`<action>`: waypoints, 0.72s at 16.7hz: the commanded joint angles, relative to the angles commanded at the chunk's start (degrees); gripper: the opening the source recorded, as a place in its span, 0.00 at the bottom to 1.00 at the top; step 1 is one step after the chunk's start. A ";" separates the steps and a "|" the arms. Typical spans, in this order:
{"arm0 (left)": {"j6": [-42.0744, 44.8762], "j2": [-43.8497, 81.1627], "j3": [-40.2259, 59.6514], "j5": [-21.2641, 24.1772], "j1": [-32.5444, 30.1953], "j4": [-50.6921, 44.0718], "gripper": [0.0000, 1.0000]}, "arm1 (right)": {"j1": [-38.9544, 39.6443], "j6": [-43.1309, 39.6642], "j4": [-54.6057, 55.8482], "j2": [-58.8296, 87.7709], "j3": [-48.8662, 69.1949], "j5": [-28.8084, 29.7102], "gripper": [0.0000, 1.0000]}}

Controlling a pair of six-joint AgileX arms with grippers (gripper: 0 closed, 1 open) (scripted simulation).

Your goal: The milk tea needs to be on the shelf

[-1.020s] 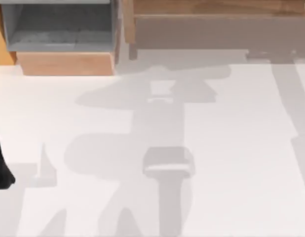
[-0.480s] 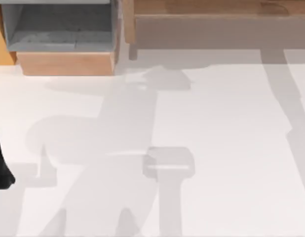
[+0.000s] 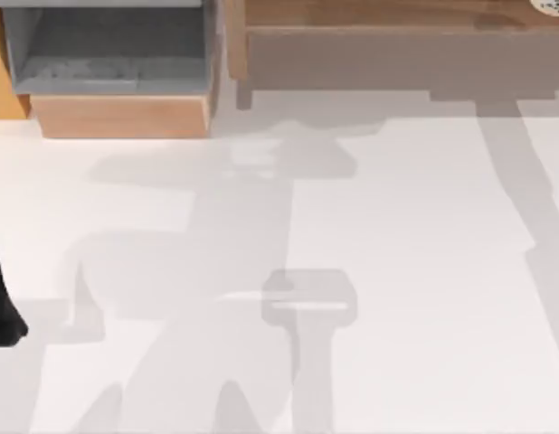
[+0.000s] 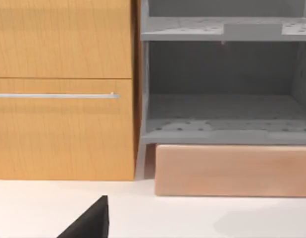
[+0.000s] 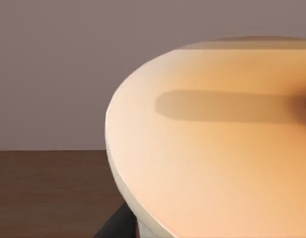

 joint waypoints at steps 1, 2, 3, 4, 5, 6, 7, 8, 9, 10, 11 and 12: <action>0.00 0.00 0.00 0.00 0.00 0.00 1.00 | 1.07 -0.05 1.44 -1.06 -2.27 -0.67 0.00; 0.00 0.00 0.00 0.00 0.00 0.00 1.00 | 2.31 -0.35 2.94 -1.86 -4.16 -1.56 0.00; 0.00 0.00 0.00 0.00 0.00 0.00 1.00 | 3.41 -0.69 4.32 -2.38 -5.57 -2.43 0.00; 0.00 0.00 0.00 0.00 0.00 0.00 1.00 | 4.37 -0.90 5.59 -2.65 -6.50 -3.12 0.00; 0.00 0.00 0.00 0.00 0.00 0.00 1.00 | 5.00 -0.90 6.65 -2.40 -6.82 -3.56 0.00; 0.00 0.00 0.00 0.00 0.00 0.00 1.00 | 5.13 -0.71 7.43 -1.78 -6.74 -3.71 0.00; 0.00 0.00 0.00 0.00 0.00 0.00 1.00 | 4.78 -0.47 7.87 -1.00 -6.35 -3.58 0.00; 0.00 0.00 0.00 0.00 0.00 0.00 1.00 | 3.99 -0.33 7.87 -0.08 -5.51 -3.11 0.00; 0.00 0.00 0.00 0.00 0.00 0.00 1.00 | 2.92 -0.33 7.51 1.20 -4.23 -2.39 0.00; 0.00 0.00 0.00 0.00 0.00 0.00 1.00 | 1.70 -0.54 6.85 2.93 -2.48 -1.61 0.00; 0.00 0.00 0.00 0.00 0.00 0.00 1.00 | 0.57 -1.00 5.87 4.97 -0.13 -0.92 0.00; 0.00 0.00 0.00 0.00 0.00 0.00 1.00 | -0.25 -1.55 4.79 6.94 2.54 -0.34 0.00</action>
